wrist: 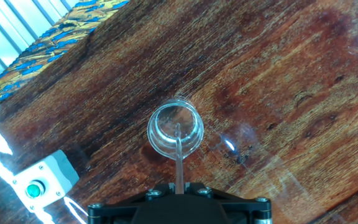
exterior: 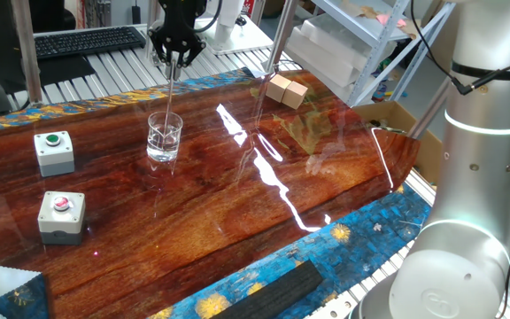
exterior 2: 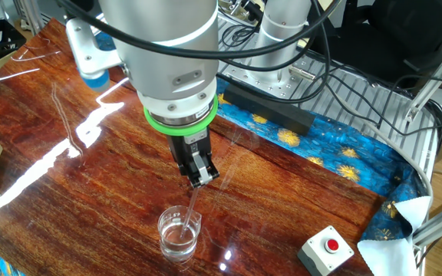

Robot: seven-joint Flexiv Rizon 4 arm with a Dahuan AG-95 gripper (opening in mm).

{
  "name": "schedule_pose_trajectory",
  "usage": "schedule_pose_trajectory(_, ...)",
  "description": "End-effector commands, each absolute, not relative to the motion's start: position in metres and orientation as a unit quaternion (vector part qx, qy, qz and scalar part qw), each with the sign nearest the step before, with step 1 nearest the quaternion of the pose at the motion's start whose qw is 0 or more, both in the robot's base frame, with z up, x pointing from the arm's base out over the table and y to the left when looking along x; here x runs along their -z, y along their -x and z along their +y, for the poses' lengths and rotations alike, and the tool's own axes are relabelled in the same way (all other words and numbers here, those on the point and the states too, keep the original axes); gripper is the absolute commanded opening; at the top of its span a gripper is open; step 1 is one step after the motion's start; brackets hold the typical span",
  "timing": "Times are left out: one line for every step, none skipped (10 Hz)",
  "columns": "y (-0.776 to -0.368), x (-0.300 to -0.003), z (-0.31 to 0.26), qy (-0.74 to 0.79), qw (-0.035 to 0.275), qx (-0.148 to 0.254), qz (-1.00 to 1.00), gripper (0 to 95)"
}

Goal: Stir the beaker with a glass rod

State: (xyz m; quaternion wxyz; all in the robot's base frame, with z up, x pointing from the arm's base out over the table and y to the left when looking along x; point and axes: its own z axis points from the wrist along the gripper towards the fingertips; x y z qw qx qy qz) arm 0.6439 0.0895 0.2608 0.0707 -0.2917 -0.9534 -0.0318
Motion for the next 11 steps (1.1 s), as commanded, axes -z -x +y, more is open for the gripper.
schedule_pose_trajectory(-0.6445,-0.2609,0.0895,0.289,0.072,0.034,-0.954,19.0)
schedule_pose_trajectory(-0.6445,-0.2608,0.0895,0.289,0.072,0.034,-0.954,19.0)
schedule_pose_trajectory(-0.6446,-0.2607,0.0895,0.290,0.072,0.034,-0.954,19.0)
schedule_pose_trajectory(-0.6446,-0.2606,0.0896,0.291,0.072,0.034,-0.953,19.0)
schedule_pose_trajectory(-0.6446,-0.2606,0.0896,0.292,0.072,0.035,-0.953,19.0)
schedule_pose_trajectory(-0.6446,-0.2606,0.0895,0.291,0.073,0.035,-0.953,19.0)
schedule_pose_trajectory(-0.6446,-0.2605,0.0895,0.290,0.074,0.036,-0.953,19.0)
schedule_pose_trajectory(-0.6446,-0.2605,0.0895,0.291,0.075,0.037,-0.953,19.0)
schedule_pose_trajectory(-0.6445,-0.2605,0.0894,0.291,0.075,0.037,-0.953,38.0)
schedule_pose_trajectory(-0.6441,-0.2609,0.0890,0.291,0.075,0.037,-0.953,38.0)
schedule_pose_trajectory(-0.6428,-0.2622,0.0875,0.284,0.076,0.041,-0.955,38.0)
